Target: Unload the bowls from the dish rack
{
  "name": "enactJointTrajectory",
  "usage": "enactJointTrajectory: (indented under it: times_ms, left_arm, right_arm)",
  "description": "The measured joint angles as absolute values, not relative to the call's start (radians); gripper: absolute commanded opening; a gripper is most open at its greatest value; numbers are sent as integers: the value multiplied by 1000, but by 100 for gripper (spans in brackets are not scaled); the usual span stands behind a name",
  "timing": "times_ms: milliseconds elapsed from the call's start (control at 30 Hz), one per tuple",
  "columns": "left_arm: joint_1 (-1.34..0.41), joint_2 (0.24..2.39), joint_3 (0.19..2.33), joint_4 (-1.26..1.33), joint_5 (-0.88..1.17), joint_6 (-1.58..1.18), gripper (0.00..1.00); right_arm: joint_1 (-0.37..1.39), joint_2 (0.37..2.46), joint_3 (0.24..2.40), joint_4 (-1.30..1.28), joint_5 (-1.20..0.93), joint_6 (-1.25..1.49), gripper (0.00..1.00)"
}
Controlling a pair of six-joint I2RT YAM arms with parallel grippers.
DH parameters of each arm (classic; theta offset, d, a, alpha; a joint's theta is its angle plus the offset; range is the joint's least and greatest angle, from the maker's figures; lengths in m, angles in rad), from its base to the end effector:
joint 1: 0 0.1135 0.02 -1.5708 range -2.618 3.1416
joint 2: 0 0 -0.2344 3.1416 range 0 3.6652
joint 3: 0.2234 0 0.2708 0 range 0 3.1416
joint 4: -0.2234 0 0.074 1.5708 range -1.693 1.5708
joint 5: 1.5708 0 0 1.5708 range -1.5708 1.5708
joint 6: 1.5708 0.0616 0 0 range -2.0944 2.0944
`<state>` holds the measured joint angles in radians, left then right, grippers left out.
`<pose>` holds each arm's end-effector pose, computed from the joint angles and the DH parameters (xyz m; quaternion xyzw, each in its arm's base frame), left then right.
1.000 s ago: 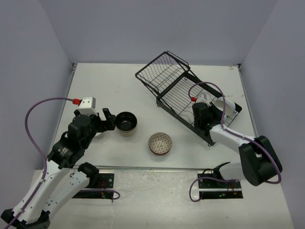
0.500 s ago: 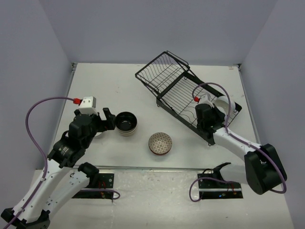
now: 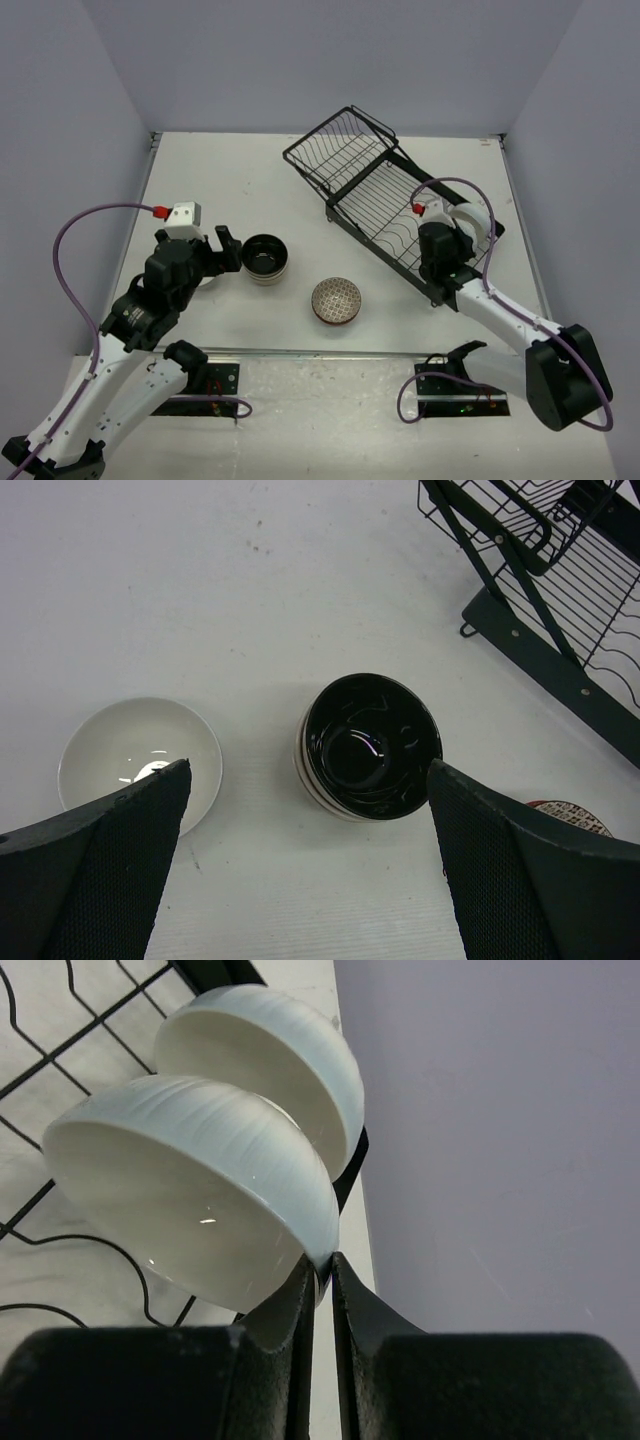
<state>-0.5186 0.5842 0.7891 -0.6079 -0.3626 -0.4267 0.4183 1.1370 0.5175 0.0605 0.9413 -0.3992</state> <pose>0.1775 -0.0761 0.3036 -0.0616 0.8243 -0.1129 0.5513 0.2622 0.0621 0.1632 -0.1082 0.8027 -0.3925 0.4357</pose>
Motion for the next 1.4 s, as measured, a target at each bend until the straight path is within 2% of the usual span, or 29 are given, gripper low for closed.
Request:
enactJointTrajectory:
  times_ms: [367,567,667,800,900,1100,1400]
  left_arm:
    - [-519,585,789,-608,-371,-427,100]
    - [-519,587,789,-608,-372,-427,100]
    - [-519,593,789,-608,-371,-427,100]
    - [-519,599,789,-608,-371,-427,100]
    - [-519,600,789,-608,-371,-427,100]
    - [-519,603,789,-608,-371,-427,100]
    - [-519,609,789,-608,-371,-427,100]
  right_arm:
    - [419,1063,514,248,949,-414,0]
    - [417,1079,515,176,907,-321,0]
    - [410,1085,542,60,875,-184,0]
    - [400,1087,669,-172,789,103,39]
    - [369,1085,746,-279,682,252,48]
    - [164,1065,764,-443,465,423,50]
    - [31,968,710,-540,328,565,52]
